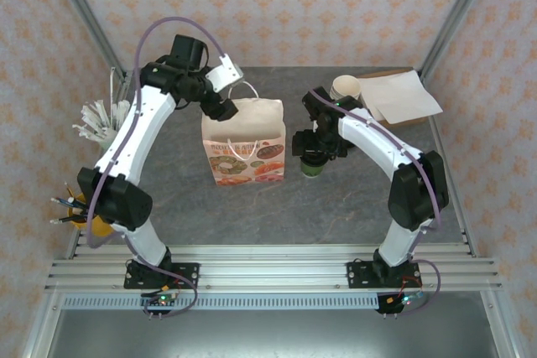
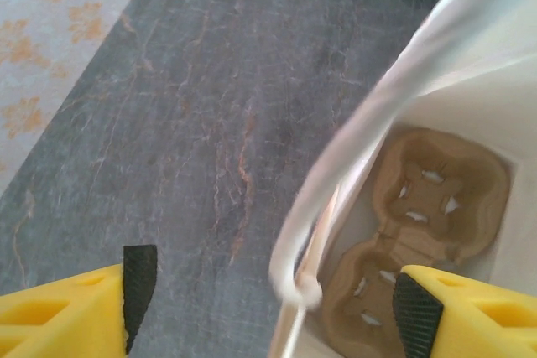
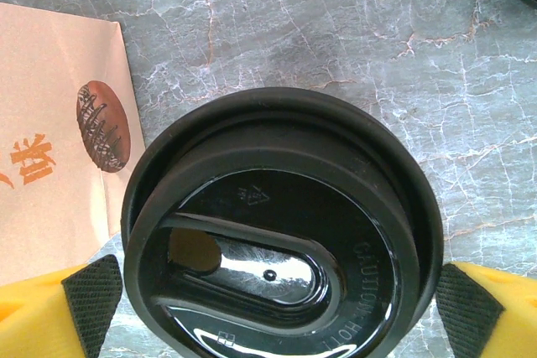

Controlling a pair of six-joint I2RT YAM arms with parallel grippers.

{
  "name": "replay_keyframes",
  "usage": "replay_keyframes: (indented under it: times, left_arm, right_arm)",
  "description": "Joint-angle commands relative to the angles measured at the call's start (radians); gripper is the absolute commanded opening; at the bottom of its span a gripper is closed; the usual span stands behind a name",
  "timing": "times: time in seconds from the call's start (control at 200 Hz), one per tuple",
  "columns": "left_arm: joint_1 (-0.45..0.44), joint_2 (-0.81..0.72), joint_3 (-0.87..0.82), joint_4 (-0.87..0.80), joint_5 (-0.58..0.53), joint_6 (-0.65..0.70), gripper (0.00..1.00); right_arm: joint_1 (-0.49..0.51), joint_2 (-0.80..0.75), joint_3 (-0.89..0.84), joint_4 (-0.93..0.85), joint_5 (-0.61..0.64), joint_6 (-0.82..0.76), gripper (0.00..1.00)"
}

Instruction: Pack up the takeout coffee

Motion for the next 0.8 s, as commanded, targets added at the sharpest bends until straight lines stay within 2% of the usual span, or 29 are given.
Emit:
replay_keyframes:
  times: [0.0, 0.075, 0.17, 0.215, 0.3, 0.355, 0.465, 0.596, 0.721, 0.796]
  left_arm:
    - [0.006, 0.032, 0.073, -0.031, 0.077, 0.107, 0.72]
    - [0.005, 0.032, 0.058, -0.03, 0.116, 0.098, 0.64]
    - [0.006, -0.015, -0.029, 0.046, 0.114, 0.046, 0.34]
    - [0.006, -0.055, -0.085, 0.099, 0.102, 0.007, 0.22]
    - [0.006, -0.134, -0.183, 0.181, 0.079, -0.078, 0.13]
    - [0.006, -0.181, -0.225, 0.225, 0.047, -0.173, 0.03]
    - [-0.015, -0.272, -0.299, 0.319, -0.061, -0.454, 0.0]
    - [-0.093, -0.346, -0.346, 0.312, -0.248, -0.731, 0.0]
    - [-0.113, -0.369, -0.382, 0.273, -0.297, -0.955, 0.0]
    - [-0.113, -0.359, -0.364, 0.216, -0.318, -1.032, 0.0]
  right_arm:
    - [0.005, 0.009, 0.031, -0.009, 0.009, 0.01, 0.99]
    - [0.004, 0.009, 0.035, -0.007, 0.008, 0.013, 0.99]
    - [0.005, 0.01, 0.036, -0.006, 0.009, 0.021, 0.99]
    - [0.005, 0.008, 0.036, -0.003, 0.008, 0.025, 0.99]
    - [0.005, 0.008, 0.038, 0.004, -0.004, 0.026, 0.99]
    - [0.005, 0.008, 0.038, 0.008, -0.015, 0.026, 0.99]
    - [-0.001, 0.011, 0.027, 0.034, -0.063, 0.031, 0.99]
    - [-0.001, 0.033, 0.049, 0.002, -0.022, 0.032, 0.99]
    - [-0.001, 0.041, 0.066, -0.026, 0.043, 0.029, 0.99]
    - [-0.001, 0.052, 0.076, -0.041, 0.062, 0.019, 0.99]
